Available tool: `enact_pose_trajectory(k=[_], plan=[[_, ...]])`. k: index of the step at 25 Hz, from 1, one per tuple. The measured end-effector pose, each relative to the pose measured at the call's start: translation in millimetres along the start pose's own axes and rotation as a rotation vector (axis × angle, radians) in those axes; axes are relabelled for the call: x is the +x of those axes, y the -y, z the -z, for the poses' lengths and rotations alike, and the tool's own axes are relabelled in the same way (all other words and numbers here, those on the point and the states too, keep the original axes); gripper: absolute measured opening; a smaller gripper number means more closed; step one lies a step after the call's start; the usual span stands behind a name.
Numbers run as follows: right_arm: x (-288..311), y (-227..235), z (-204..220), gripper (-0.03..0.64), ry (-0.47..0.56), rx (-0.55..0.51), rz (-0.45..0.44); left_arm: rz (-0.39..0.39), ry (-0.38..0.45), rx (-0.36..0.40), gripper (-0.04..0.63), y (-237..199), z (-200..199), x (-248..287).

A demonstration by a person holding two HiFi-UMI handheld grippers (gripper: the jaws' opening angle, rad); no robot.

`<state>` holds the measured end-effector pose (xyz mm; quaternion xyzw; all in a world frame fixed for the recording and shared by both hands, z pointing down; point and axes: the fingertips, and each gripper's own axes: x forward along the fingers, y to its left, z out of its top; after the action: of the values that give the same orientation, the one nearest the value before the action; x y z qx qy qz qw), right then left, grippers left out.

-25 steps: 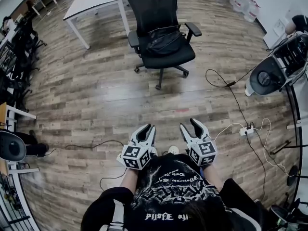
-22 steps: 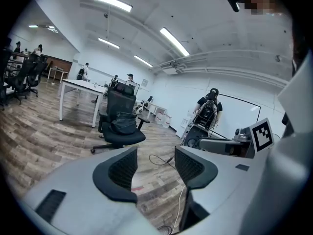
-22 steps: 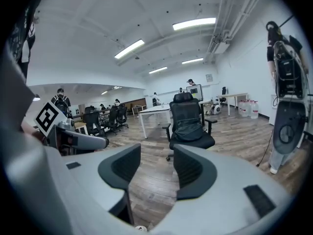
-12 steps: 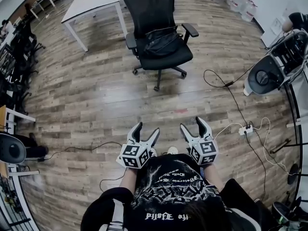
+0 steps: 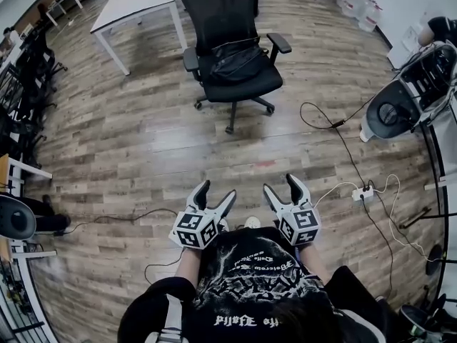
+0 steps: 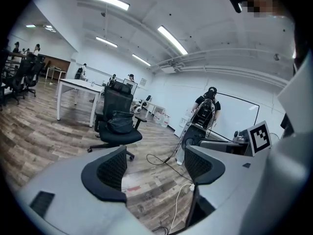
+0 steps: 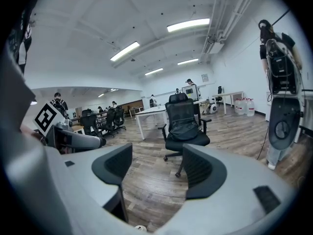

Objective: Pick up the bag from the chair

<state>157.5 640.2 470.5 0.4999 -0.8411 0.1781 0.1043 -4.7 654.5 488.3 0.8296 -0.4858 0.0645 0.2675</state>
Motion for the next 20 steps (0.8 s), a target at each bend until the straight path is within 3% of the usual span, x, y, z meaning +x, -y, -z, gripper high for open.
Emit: enact_pose_trajectory(k=[6, 11, 20], plan=[[-5.6, 20.5, 2.2, 0.334, 0.012, -0.01, -0.002, 0.018, 0.039, -0.041, 0.379, 16.6, 3.0, 13.7], [-6.2, 29.1, 8.1, 0.334, -0.006, -0.002, -0.002, 0.029, 0.005, -0.037, 0.379, 22.3, 8.9, 30.5], [38.7, 62.2, -8.0, 0.334, -0.019, 0.014, 0.057, 0.097, -0.035, -0.003, 0.379, 3.8, -21.1, 97.5]])
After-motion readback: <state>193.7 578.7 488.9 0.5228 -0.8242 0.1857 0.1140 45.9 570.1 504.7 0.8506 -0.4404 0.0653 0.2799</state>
